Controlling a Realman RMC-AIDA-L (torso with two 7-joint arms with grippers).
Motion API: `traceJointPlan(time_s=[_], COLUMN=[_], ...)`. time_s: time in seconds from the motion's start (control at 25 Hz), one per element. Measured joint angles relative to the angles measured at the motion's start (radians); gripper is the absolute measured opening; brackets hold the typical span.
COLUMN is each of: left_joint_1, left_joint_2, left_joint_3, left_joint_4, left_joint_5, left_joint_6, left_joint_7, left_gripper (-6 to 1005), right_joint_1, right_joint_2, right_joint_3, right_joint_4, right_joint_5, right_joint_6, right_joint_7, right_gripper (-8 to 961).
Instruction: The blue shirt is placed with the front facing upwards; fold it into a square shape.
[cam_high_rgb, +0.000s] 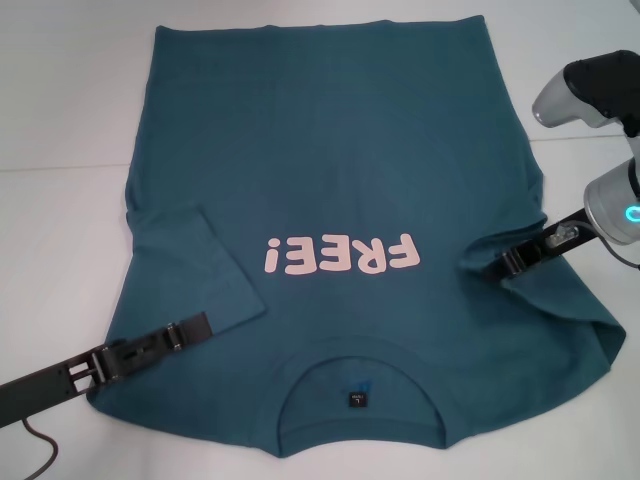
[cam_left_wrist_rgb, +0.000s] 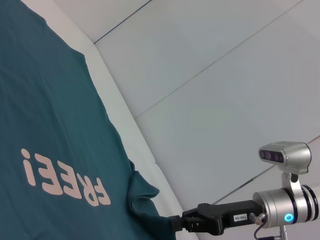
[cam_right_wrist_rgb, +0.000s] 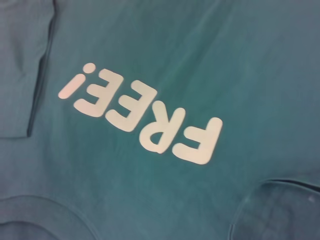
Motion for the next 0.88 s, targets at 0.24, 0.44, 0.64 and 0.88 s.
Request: traceJointPlan(time_s=[0.24, 0.44, 0.64, 0.88], left_joint_1=[0.000, 0.000, 0.002, 0.000], left_joint_2=[0.000, 0.000, -0.001, -0.004], left_joint_3=[0.000, 0.000, 0.000, 0.000], left_joint_4=[0.000, 0.000, 0.000, 0.000], left_joint_5=[0.000, 0.000, 0.000, 0.000], left_joint_6=[0.000, 0.000, 0.000, 0.000], left_joint_7=[0.000, 0.000, 0.000, -0.001], left_gripper=[843, 843, 843, 843], right_joint_1=[0.010, 0.009, 0.000, 0.011], right_joint_2=[-0.001, -0.015, -0.037, -0.048], right_joint_3=[0.004, 0.008, 0.010, 0.004], right_joint_4=[0.005, 0.005, 0.014, 0.098], right_joint_5=[0.038, 0.069, 0.048, 0.001], right_joint_6=[-0.014, -0.021, 0.033, 0.114], right_joint_7=[-0.009, -0.003, 0.067, 0.115], right_gripper=[73, 85, 335, 580])
